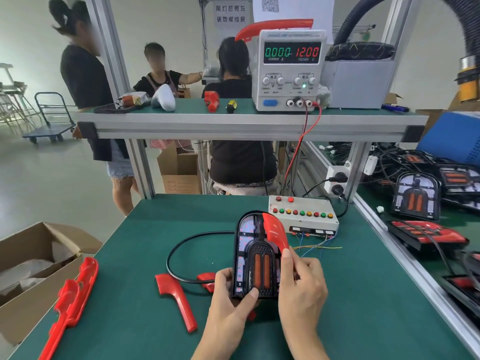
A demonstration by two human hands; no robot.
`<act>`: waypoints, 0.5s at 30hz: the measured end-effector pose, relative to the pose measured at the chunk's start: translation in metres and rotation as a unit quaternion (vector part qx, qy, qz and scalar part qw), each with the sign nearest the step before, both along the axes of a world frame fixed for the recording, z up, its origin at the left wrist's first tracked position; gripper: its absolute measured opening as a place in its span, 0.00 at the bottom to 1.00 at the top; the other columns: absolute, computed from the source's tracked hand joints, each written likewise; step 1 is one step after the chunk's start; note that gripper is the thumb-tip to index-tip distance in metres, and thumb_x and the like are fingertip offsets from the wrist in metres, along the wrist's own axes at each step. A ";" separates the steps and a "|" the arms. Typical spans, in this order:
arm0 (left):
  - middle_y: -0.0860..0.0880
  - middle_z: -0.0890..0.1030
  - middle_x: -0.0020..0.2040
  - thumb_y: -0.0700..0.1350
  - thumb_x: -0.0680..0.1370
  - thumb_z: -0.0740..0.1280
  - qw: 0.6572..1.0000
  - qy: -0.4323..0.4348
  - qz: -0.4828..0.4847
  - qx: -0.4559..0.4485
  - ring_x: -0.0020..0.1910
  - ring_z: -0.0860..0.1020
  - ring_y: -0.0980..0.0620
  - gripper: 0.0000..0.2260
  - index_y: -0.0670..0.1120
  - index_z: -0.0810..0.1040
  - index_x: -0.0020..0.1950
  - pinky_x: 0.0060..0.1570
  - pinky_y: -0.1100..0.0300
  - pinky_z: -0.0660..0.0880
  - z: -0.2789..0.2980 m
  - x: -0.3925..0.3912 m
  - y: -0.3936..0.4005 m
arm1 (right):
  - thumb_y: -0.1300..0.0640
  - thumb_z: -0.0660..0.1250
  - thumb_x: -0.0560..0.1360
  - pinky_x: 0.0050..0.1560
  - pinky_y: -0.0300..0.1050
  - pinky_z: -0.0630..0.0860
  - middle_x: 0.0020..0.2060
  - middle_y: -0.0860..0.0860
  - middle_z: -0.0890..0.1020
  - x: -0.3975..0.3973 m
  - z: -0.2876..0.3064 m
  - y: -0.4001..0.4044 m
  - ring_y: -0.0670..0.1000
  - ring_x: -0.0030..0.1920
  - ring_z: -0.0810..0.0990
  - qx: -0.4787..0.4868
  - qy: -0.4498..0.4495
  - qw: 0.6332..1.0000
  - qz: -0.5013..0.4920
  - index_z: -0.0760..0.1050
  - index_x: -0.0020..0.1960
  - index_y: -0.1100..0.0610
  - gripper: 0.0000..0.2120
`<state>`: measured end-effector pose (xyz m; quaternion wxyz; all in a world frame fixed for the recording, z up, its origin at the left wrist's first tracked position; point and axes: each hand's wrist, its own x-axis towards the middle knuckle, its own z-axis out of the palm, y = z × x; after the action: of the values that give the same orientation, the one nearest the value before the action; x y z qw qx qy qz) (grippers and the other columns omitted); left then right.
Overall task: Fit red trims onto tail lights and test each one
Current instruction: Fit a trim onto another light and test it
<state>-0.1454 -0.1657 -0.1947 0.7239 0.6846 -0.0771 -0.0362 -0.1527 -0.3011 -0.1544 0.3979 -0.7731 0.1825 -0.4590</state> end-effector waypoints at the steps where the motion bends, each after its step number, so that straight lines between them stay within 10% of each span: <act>1: 0.50 0.85 0.51 0.55 0.67 0.76 1.000 -0.004 0.003 0.008 0.54 0.83 0.46 0.25 0.54 0.73 0.61 0.60 0.43 0.79 0.000 -0.001 0.000 | 0.54 0.68 0.78 0.42 0.45 0.71 0.36 0.51 0.74 0.000 -0.001 0.001 0.53 0.35 0.75 -0.003 -0.003 1.000 -0.002 0.87 0.53 0.60 0.13; 15: 0.52 0.85 0.52 0.56 0.66 0.75 0.999 -0.018 -0.006 0.028 0.51 0.84 0.51 0.29 0.52 0.71 0.63 0.52 0.57 0.78 0.007 -0.010 -0.002 | 0.47 0.59 0.80 0.43 0.49 0.63 0.37 0.52 0.74 -0.005 -0.005 0.009 0.57 0.37 0.75 -0.130 0.039 0.990 -0.025 0.84 0.60 0.60 0.22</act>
<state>-0.1558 -0.1679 -0.1872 0.7030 0.7044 -0.0934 -0.0303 -0.1573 -0.2923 -0.1596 0.2747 -0.8311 0.1555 -0.4578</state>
